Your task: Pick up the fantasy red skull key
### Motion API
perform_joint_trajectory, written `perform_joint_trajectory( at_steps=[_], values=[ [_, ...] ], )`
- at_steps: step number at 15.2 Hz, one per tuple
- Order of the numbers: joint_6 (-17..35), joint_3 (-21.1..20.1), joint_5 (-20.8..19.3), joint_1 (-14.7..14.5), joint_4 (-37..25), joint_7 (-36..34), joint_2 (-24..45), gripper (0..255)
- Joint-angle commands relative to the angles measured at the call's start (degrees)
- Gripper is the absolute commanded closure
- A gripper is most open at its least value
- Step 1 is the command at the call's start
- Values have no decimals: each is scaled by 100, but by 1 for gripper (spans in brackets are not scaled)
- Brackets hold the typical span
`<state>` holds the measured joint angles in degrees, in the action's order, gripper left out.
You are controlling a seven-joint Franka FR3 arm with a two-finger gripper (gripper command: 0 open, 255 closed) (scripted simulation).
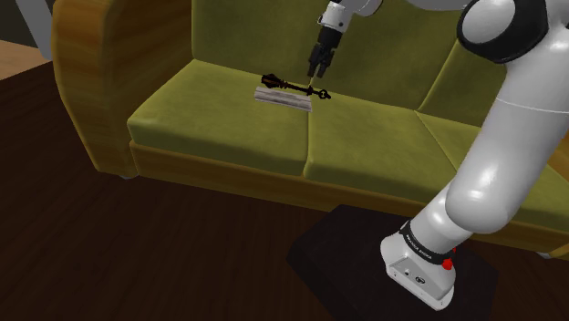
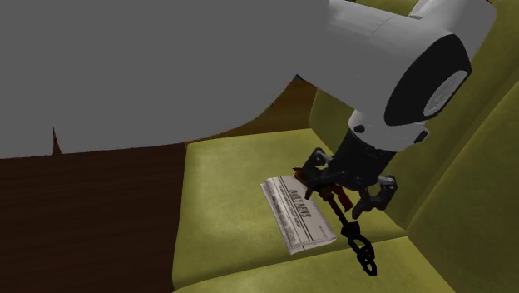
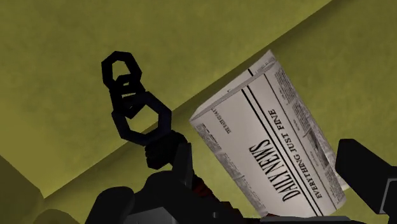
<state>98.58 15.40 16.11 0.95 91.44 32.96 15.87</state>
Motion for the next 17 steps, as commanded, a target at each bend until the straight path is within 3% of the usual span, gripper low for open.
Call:
perform_joint_trajectory(
  at_steps=[1, 6, 15, 16, 17],
  values=[
    [-236, -25, 128, 127, -711, 195, 627, 0],
    [-877, -183, 328, 450, -2552, 403, 2073, 0],
    [-348, -194, 352, 402, -2059, 525, 2128, 0],
    [-310, -192, 348, 384, -1972, 528, 2079, 255],
    [-314, -192, 349, 389, -1984, 531, 2087, 255]
  ],
)
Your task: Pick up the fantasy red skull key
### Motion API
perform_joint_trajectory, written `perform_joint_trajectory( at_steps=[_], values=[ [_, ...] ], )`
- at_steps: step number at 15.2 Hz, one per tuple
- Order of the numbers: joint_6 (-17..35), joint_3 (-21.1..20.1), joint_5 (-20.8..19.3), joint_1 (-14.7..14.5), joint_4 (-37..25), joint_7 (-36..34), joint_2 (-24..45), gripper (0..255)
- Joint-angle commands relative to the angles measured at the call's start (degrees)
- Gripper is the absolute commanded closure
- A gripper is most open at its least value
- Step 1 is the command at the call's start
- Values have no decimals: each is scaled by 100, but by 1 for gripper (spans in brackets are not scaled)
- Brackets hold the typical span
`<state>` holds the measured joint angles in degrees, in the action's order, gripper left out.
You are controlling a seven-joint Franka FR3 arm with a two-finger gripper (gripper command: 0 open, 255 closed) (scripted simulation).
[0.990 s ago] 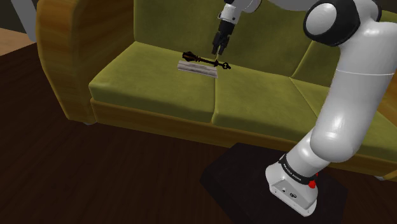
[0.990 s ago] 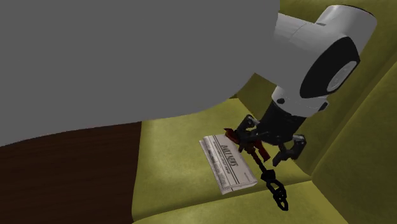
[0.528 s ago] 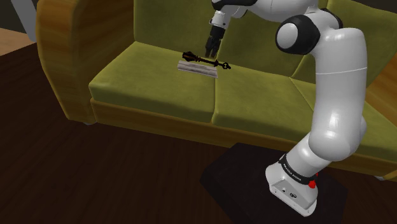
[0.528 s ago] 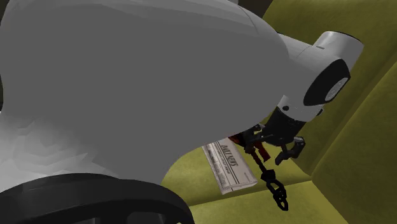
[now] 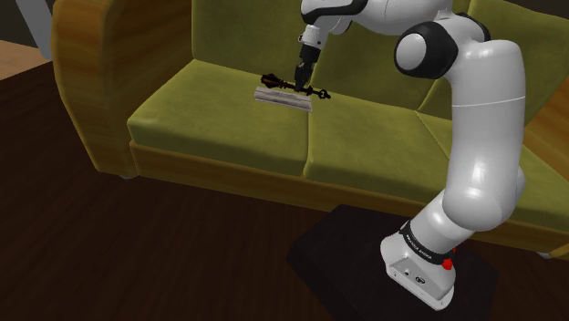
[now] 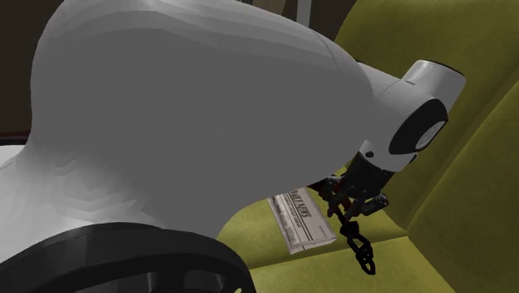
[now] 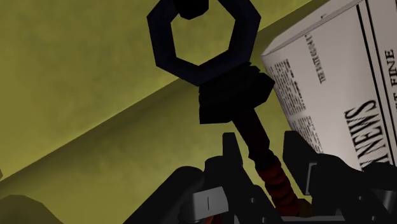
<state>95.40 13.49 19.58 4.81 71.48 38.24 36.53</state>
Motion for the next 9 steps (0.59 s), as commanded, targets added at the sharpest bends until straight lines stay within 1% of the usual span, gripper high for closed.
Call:
perform_joint_trajectory(
  at_steps=[1, 7, 9],
  values=[
    [8, 0, 0, -1, 29, 2, 8, 255],
    [31, 1, 0, -1, 58, 11, 2, 255],
    [-96, 0, 0, 20, -118, -18, 48, 255]
  ],
)
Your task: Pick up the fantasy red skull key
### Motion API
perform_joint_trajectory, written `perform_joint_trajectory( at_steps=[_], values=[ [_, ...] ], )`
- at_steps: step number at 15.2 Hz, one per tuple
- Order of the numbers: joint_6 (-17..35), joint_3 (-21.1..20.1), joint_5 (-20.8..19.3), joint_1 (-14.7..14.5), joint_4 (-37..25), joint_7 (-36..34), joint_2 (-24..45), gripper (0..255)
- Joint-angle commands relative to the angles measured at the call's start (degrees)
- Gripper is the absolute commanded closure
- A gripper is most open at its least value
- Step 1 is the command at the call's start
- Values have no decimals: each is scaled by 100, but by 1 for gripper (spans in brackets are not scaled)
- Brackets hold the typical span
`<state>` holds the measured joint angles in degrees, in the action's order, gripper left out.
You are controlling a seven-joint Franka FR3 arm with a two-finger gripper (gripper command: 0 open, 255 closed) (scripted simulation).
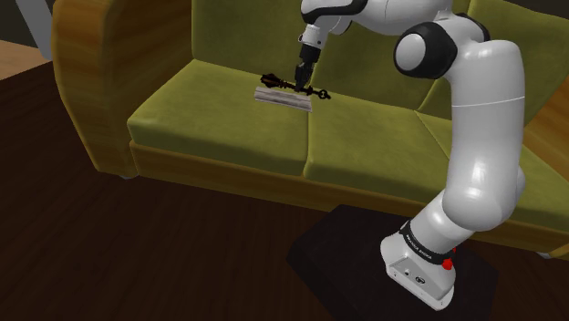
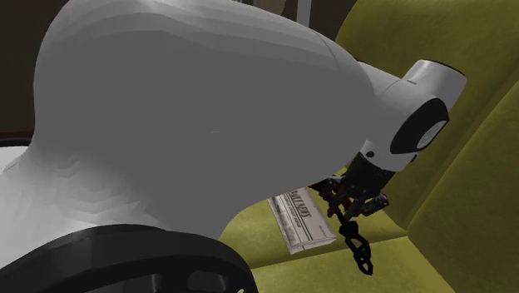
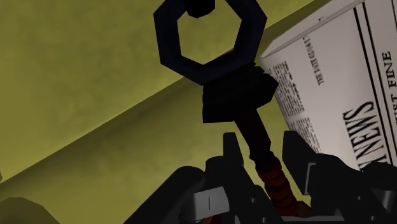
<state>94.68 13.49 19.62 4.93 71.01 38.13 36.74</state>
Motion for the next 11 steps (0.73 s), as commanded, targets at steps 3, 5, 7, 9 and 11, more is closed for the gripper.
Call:
perform_joint_trajectory(
  at_steps=[3, 5, 7, 9, 11],
  values=[
    [-230, 4, -15, 26, -257, -55, 0, 255],
    [-372, 5, -21, 40, -393, -87, -11, 255],
    [-519, 6, -25, 57, -541, -121, -15, 255],
    [-670, 5, -28, 76, -702, -156, -10, 255],
    [-827, 3, -28, 98, -878, -192, 2, 255]
  ],
)
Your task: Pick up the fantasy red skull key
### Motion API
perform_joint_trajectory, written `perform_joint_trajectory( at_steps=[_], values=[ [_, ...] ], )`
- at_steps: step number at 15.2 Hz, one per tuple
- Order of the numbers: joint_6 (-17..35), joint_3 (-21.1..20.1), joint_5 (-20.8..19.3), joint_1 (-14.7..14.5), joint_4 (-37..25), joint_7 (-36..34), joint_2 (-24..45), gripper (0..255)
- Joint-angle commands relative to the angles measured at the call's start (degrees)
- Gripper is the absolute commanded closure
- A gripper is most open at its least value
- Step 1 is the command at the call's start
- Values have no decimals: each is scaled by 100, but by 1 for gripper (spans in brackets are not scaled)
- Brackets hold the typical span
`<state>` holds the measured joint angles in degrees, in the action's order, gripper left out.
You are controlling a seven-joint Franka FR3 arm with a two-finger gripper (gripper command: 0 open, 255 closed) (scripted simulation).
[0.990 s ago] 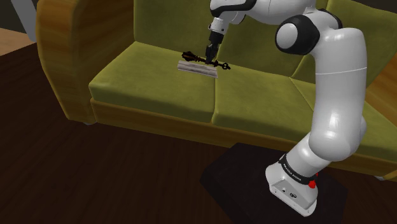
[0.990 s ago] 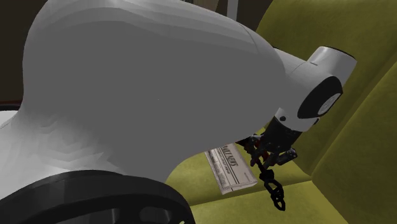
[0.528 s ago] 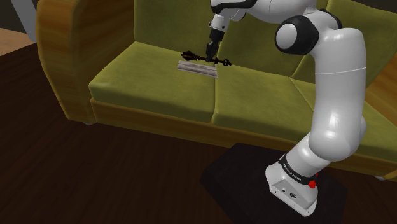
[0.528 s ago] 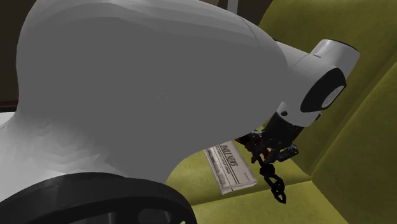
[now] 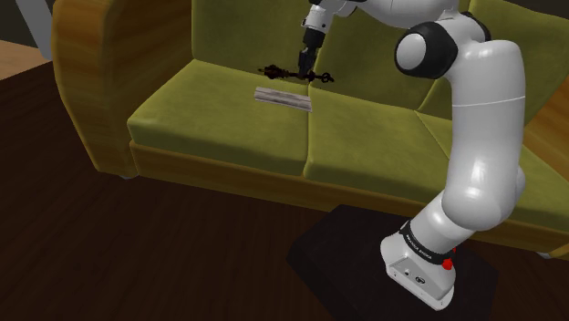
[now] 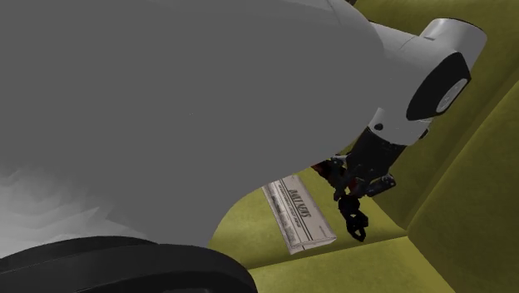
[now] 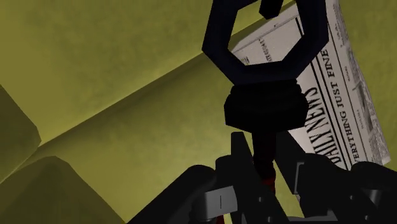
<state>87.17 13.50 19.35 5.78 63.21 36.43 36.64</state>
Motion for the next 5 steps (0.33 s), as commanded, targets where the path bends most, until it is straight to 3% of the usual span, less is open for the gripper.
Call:
perform_joint_trajectory(
  at_steps=[1, 5],
  values=[
    [-157, 0, 0, 26, -192, -40, 22, 255],
    [-337, -5, 5, 55, -409, -82, 52, 255]
  ],
)
